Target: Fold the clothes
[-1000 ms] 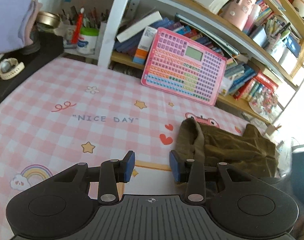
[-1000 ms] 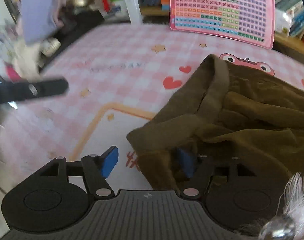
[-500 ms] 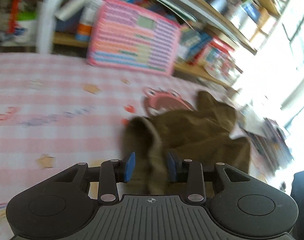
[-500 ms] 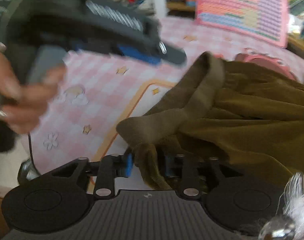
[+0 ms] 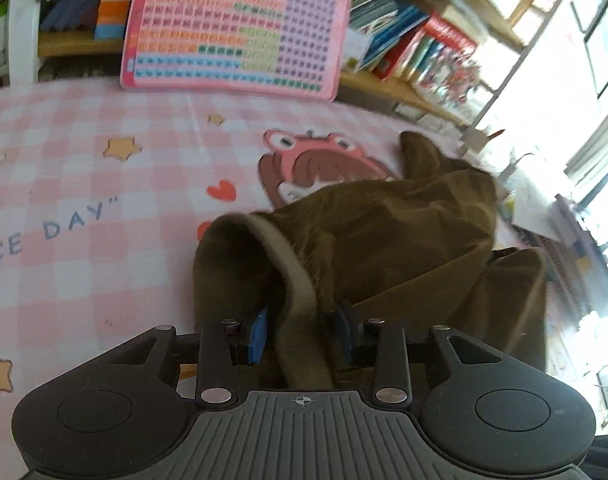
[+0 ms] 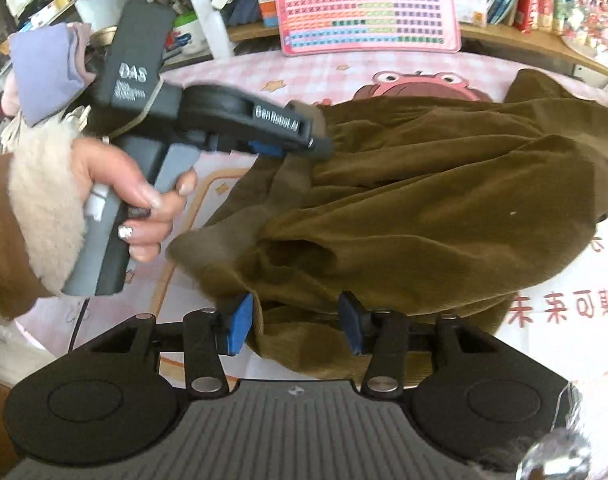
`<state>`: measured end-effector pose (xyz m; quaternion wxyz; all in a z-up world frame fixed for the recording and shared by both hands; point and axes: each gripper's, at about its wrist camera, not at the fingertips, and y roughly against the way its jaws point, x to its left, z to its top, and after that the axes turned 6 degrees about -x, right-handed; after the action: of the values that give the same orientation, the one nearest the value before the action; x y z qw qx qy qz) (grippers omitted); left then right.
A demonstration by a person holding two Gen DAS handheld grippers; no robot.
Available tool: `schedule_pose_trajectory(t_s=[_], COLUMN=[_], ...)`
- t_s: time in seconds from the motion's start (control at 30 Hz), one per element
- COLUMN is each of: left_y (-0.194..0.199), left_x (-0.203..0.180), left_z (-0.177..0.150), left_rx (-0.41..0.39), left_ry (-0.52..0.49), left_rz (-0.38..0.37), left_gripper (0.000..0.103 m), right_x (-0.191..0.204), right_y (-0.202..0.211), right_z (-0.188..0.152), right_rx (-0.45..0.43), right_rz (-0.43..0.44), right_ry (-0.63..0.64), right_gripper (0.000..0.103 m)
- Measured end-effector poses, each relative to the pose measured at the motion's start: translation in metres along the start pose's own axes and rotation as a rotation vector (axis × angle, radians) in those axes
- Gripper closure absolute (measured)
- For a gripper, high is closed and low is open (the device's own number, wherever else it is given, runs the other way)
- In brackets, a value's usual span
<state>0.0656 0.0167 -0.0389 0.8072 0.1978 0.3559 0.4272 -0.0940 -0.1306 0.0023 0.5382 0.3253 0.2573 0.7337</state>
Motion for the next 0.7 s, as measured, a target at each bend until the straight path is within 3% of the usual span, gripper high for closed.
schedule_pose_trajectory(t_s=[0.07, 0.17, 0.27, 0.4, 0.47, 0.5, 0.7], left_y=[0.004, 0.046, 0.096, 0.079, 0.064, 0.061, 0.066], left_x=[0.001, 0.003, 0.028, 0.07, 0.093, 0.097, 0.105], left_z=[-0.001, 0.009, 0.021, 0.015, 0.005, -0.001, -0.01], left_rx=[-0.017, -0.149, -0.328, -0.254, -0.158, -0.144, -0.146], left_ry=[0.007, 0.072, 0.246, 0.207, 0.26, 0.262, 0.291], left_rz=[-0.014, -0.048, -0.038, 0.243, 0.271, 0.277, 0.248], left_gripper=[0.101, 0.101, 0.101, 0.101, 0.098, 0.091, 0.079], right_x=[-0.004, -0.012, -0.024, -0.039, -0.044, -0.046, -0.051], right_y=[0.001, 0.006, 0.015, 0.017, 0.016, 0.015, 0.008], right_z=[0.002, 0.006, 0.008, 0.01, 0.01, 0.011, 0.011], right_rx=[-0.013, -0.046, -0.096, -0.12, -0.119, -0.117, -0.095], right_rz=[-0.003, -0.025, -0.05, -0.065, -0.083, -0.088, -0.114], right_ry=[-0.014, -0.041, -0.114, -0.22, -0.254, -0.263, -0.315], right_gripper=[0.057, 0.057, 0.057, 0.057, 0.057, 0.057, 0.057])
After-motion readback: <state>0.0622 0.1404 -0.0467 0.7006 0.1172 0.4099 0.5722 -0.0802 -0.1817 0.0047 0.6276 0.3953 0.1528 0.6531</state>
